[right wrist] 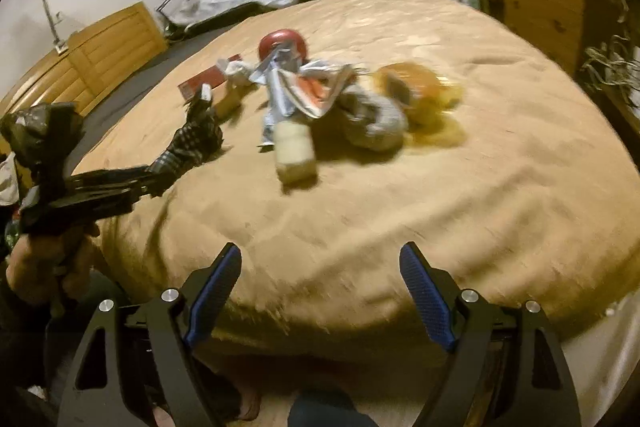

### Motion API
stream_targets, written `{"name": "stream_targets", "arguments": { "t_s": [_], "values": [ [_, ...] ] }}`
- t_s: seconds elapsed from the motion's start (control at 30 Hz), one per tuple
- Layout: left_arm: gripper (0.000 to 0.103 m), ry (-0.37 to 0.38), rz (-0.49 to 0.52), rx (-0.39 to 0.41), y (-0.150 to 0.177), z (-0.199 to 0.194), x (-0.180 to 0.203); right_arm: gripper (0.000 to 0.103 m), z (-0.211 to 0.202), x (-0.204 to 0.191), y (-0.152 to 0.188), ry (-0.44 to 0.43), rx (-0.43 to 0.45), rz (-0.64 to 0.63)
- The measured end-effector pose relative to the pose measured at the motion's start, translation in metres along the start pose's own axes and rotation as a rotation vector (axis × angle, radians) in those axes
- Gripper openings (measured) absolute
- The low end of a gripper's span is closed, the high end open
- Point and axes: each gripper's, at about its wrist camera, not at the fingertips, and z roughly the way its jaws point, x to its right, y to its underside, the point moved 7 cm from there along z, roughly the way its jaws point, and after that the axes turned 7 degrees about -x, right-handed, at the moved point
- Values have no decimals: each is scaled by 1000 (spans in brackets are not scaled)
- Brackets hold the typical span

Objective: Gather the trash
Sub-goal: 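Grasp the plaid cloth with the left tool while the right tool grasps the sponge, then lift the plaid cloth and sponge and carry them to the bucket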

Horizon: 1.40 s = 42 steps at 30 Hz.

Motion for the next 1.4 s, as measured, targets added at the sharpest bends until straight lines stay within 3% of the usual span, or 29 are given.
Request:
{"name": "stream_targets", "arguments": {
  "t_s": [0.13,0.37,0.57,0.7,0.73,0.8,1.2,1.4],
  "values": [
    [75,-13,26,51,-19,-3,3,78,27,-12,-23,-35,-12,-21],
    [75,-36,-40,-3,-39,34,-11,75,64,-25,-55,-35,-21,-33],
    [54,-61,-53,-43,-44,57,-17,61,92,-25,-73,47,-31,-46],
    [44,-84,-55,-28,-42,58,-18,44,97,-21,-74,101,-25,-65],
    [40,-86,-58,-24,-41,57,-18,37,96,-21,-74,107,-21,-67],
    [30,-83,-73,-21,-37,51,-20,35,93,-21,-71,109,-12,-64],
    [28,-46,-98,86,-12,-22,-10,33,27,-45,-45,93,114,-58],
    [28,-72,-84,236,-14,-94,8,33,-31,-64,-36,115,241,-59]
  ]
}}
